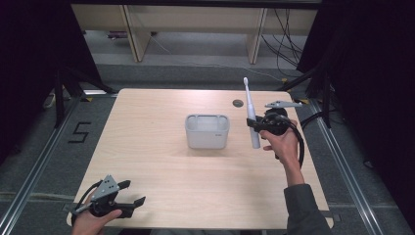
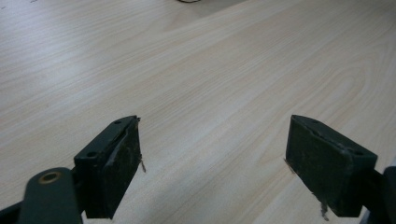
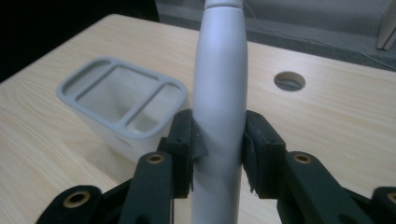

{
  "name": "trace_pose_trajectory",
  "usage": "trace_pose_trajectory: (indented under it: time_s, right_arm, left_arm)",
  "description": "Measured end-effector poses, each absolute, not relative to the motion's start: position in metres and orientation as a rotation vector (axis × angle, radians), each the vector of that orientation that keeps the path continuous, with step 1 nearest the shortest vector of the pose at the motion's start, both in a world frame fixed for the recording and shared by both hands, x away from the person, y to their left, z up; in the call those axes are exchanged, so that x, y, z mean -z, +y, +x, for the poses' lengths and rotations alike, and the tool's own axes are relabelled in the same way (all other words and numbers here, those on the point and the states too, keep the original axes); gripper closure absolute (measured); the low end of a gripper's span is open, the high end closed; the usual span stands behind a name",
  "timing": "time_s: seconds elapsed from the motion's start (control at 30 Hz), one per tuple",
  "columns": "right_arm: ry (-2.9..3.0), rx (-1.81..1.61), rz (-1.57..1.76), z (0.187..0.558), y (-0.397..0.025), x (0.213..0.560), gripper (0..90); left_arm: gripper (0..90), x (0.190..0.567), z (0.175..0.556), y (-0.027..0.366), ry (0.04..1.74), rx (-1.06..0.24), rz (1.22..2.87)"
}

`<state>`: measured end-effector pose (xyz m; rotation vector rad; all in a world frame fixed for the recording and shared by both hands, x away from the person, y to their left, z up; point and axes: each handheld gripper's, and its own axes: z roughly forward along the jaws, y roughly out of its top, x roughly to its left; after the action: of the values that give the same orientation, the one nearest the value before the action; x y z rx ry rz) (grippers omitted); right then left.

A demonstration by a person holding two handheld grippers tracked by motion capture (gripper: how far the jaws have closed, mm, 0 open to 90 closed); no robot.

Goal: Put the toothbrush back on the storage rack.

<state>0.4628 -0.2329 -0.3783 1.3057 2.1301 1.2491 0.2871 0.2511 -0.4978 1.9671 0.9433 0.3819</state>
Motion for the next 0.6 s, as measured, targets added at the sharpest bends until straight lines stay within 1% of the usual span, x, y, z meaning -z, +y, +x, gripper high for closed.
trace_pose_trajectory:
  time_s: [0.6]
  right_arm:
    - [2.042,-1.415,1.239,0.471,-0.204,0.363,66.5]
  left_arm:
    - [17.6,0.498,0.286,0.250,0.945,-0.380,1.948]
